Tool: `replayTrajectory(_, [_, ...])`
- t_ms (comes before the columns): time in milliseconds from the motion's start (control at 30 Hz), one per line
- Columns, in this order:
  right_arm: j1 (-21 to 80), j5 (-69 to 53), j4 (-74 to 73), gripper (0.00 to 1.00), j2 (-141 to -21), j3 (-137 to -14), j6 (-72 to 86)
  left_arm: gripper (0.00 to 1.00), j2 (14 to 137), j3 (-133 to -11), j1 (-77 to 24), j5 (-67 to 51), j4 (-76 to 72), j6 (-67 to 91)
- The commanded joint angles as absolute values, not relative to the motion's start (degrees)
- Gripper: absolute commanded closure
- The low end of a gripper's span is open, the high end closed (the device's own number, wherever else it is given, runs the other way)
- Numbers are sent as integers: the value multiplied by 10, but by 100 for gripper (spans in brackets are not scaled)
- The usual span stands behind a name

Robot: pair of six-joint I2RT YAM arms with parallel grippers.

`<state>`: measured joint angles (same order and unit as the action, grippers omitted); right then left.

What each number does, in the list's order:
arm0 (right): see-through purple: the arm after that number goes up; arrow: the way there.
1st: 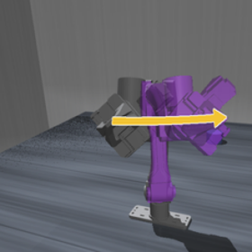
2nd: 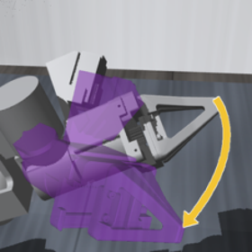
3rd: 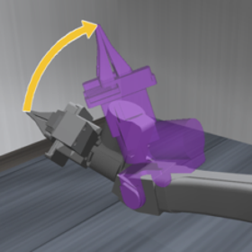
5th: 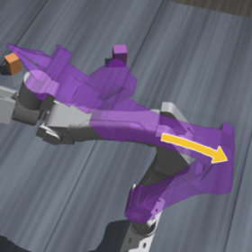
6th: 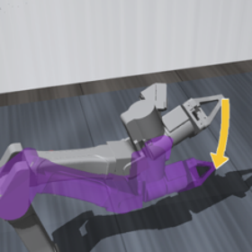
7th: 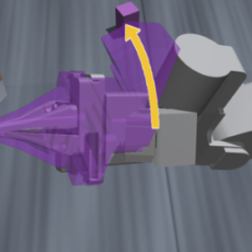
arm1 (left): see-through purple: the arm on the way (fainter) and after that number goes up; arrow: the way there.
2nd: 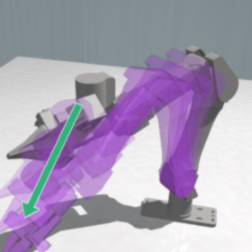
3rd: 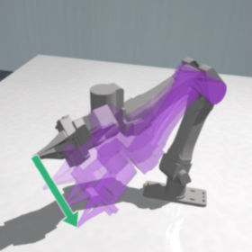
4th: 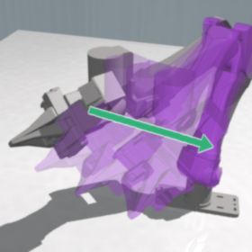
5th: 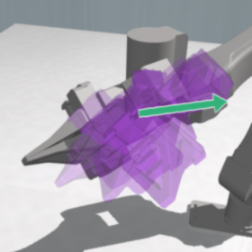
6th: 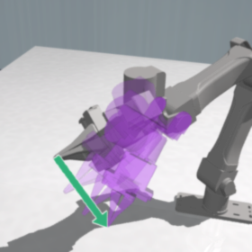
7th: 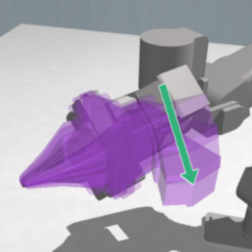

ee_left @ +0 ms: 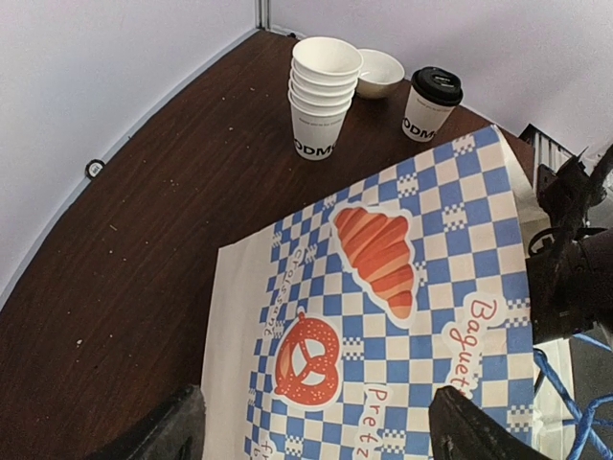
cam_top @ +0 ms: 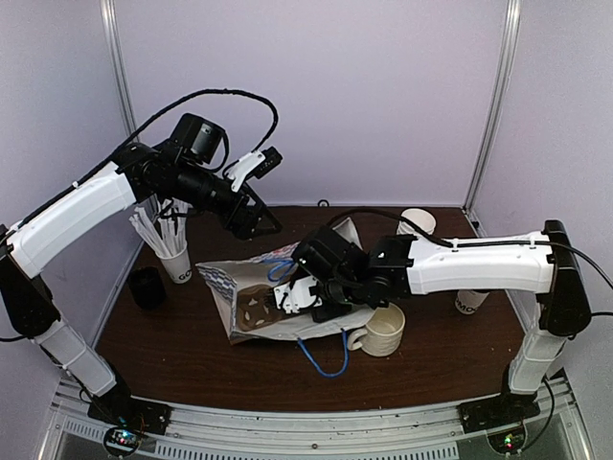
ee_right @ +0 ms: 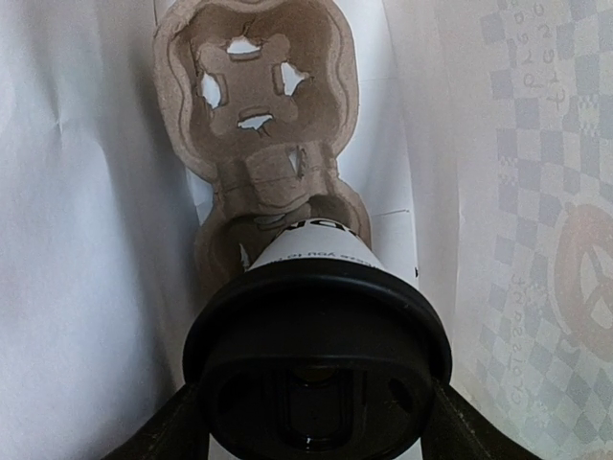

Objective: Pack the takeout coffee

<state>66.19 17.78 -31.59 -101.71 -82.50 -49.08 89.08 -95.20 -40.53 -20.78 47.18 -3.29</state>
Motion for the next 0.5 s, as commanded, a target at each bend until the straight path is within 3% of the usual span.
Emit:
replayTrajectory(0, [651,144,-352,40,-1040,-851,-467,16,876,-944,-402,-209,458,-35])
replayTrajectory(467, [613,39,-538,41,-1132,-1009,-411,16,849,-929,-399,-181,469,-37])
